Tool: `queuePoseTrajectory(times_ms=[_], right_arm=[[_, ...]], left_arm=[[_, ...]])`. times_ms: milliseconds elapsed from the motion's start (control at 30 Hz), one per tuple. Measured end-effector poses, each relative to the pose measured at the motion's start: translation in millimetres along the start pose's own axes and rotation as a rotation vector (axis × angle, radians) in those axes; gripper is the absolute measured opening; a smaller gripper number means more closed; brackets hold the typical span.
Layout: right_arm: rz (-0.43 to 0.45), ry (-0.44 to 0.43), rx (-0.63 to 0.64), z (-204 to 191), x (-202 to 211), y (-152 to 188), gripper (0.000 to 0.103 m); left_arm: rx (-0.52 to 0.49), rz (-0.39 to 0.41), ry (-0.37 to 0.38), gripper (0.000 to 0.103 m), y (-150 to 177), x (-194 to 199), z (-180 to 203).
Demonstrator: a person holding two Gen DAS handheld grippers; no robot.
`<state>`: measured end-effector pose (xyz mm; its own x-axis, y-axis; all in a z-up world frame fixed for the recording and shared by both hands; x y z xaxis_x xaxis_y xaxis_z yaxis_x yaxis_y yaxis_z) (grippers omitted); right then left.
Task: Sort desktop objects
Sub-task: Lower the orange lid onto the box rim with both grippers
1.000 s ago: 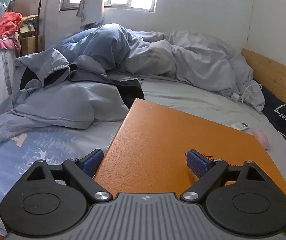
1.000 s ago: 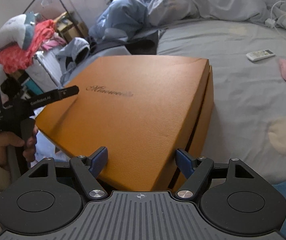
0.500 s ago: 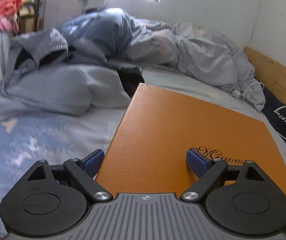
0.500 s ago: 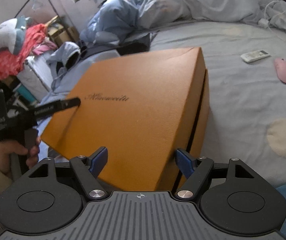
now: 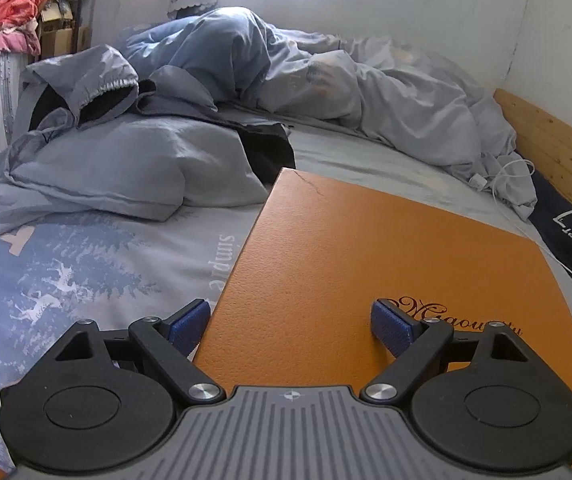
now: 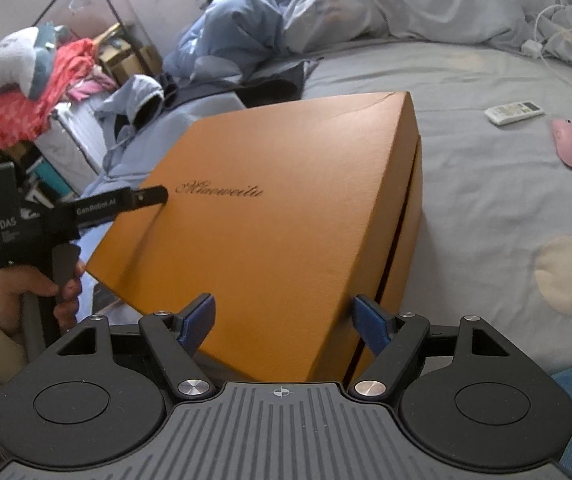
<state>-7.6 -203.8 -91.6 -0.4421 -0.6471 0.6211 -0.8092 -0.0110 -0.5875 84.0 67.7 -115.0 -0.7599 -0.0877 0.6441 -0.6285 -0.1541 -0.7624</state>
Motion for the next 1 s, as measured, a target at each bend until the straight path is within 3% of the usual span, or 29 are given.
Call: queuePoseTrajectory(times_ms=[467, 1000], right_arm=[[-0.001, 0.018, -0.022, 9.7, 1.7, 5.3, 0.079], [-0.023, 0.016, -0.009, 7.0, -2.4, 6.7, 0.079]], left_arm=[[-0.029, 0.05, 0.017, 0.092, -9.0, 10.2, 13.3], [-0.018, -0.022, -0.001, 0.091, 7.4, -9.6, 6.7]])
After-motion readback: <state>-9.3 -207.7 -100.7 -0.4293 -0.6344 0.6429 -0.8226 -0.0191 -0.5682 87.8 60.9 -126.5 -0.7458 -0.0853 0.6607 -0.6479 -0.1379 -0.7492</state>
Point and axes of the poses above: each gripper's, at about its wrist camera, not at the fingertips, and x roughly against the way its jaws point, z to its right, y to its underside, the point moved 7 cm from there along -x, roughly the way its jaws point, and after that the axes turned 12 degrees about -y, right-handed, at the moved point
